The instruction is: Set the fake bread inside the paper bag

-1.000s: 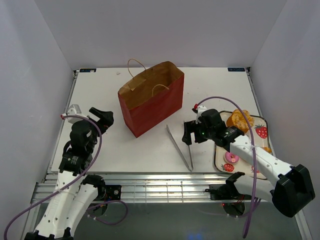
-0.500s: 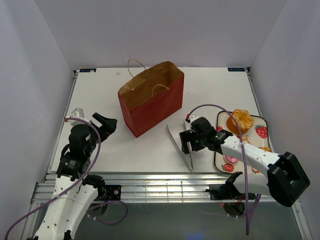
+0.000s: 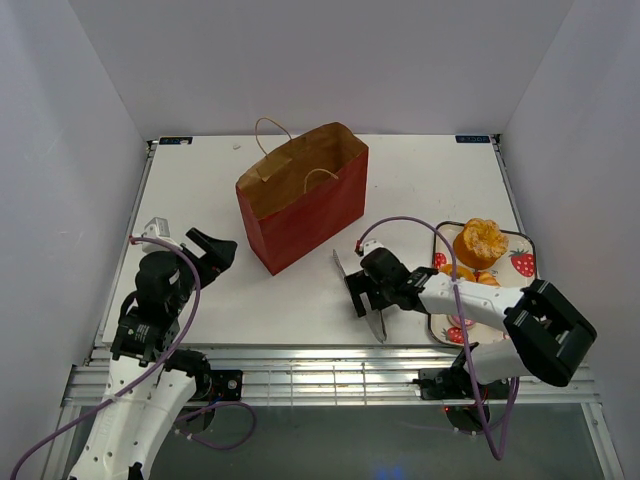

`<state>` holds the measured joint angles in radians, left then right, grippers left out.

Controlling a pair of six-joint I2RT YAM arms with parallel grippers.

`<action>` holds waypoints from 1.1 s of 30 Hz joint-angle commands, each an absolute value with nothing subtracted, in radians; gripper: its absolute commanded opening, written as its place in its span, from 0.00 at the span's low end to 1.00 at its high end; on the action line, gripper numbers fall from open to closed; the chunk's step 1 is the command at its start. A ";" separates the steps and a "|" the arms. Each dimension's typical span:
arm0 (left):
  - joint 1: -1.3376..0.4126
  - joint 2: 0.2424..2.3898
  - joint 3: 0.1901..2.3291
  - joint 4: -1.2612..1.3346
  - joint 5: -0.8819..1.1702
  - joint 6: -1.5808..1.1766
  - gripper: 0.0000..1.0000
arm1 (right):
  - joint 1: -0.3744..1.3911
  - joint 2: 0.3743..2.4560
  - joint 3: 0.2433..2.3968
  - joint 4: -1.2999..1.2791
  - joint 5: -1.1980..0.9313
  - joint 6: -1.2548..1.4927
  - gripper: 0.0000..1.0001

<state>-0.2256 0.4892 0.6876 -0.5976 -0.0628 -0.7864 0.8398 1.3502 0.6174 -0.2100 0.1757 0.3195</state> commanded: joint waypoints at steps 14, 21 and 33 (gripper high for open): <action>-0.227 0.474 0.726 -0.618 -0.026 -0.767 0.98 | 0.960 1.361 0.598 -0.152 0.437 0.446 0.65; -0.227 0.483 0.741 -0.618 -0.002 -0.773 0.98 | 0.960 1.152 0.595 -0.259 0.433 0.483 0.62; -0.229 0.482 0.788 -0.620 0.081 -0.787 0.98 | 0.960 0.920 0.678 -0.491 0.413 0.529 0.55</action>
<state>-0.2256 0.4820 0.7483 -0.6212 0.0410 -0.7849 0.9569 0.9527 0.6224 -0.3985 0.3973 0.4927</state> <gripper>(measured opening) 0.979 0.559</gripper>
